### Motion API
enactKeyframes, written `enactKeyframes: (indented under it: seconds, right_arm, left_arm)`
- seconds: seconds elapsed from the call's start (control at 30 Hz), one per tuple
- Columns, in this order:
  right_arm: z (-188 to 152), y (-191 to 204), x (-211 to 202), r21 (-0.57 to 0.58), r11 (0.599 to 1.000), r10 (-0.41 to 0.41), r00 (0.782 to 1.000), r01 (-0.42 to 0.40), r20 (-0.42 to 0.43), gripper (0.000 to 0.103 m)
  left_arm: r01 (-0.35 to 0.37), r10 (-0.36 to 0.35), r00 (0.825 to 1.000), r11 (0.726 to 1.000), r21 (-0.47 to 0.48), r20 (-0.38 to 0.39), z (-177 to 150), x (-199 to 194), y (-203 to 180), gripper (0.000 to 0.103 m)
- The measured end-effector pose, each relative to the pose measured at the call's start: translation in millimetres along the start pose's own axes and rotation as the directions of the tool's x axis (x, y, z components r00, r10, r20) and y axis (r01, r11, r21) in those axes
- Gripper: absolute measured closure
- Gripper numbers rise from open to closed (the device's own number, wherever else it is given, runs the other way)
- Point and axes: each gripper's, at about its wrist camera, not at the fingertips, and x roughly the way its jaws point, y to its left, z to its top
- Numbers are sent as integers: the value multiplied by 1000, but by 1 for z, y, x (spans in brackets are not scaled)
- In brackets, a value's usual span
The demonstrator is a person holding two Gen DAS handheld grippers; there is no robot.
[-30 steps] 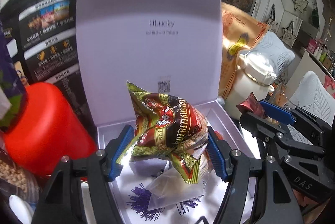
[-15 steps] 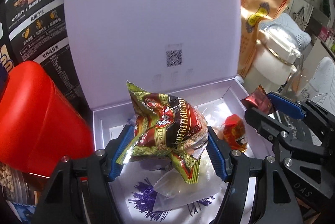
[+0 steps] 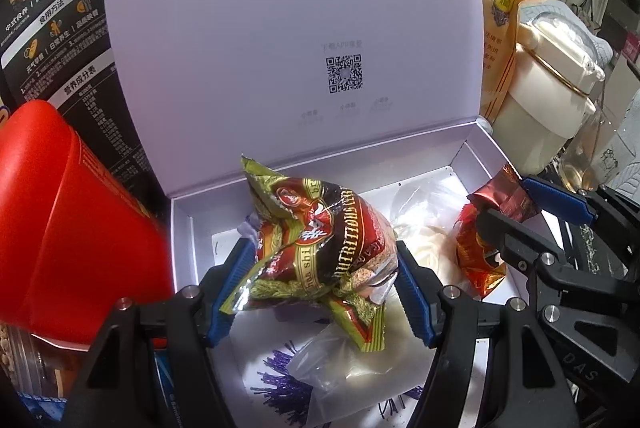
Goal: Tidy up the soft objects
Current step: 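Open both grippers to drop the snack bag and maroon candy into the box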
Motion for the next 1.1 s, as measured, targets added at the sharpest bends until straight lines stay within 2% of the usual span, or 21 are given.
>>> enactKeyframes:
  seconds: [0.07,0.2,0.4,0.57,0.67,0.73,0.77,0.9,1.0,1.1]
  right_arm:
    - [-2,1,2,2,1000,4,1000,-4,-12,53]
    - [-1,2,5,-13,1000,17,999,-17,-27,53]
    - [7,2,10,-24,1000,3,999,-4,-33,52]
    - [7,-1,8,-21,1000,5,1000,-5,-17,47]
    - [7,-4,3,-5,1000,10,1000,-10,-8,44]
    - [6,-8,-5,1,1000,-4,1000,4,11,34]
    - [7,-9,-10,-1,1000,-9,1000,9,25,32]
    - [9,-12,-27,7,1000,-13,998,12,61,31]
    - [11,-14,-39,17,1000,-18,996,17,91,24]
    - [11,-14,-51,19,1000,-26,994,24,109,24]
  left_arm:
    - [-1,1,1000,1000,-1,-3,1,3,-3,34]
    - [-10,10,997,1000,-7,-74,3,19,-8,34]
    - [-22,22,997,1000,-5,-68,3,19,-14,34]
    - [-26,25,997,1000,-7,-68,3,11,-15,34]
    - [-20,19,999,1000,-22,-48,6,5,-12,34]
    - [-4,3,999,999,-33,-36,9,-3,-9,34]
    - [1,-2,1000,999,-37,-32,10,-6,-8,34]
    - [-31,32,999,999,-26,14,15,-24,-10,31]
    - [-57,58,997,998,-11,47,19,-38,-15,31]
    - [-55,56,996,998,-12,69,20,-50,-17,31]
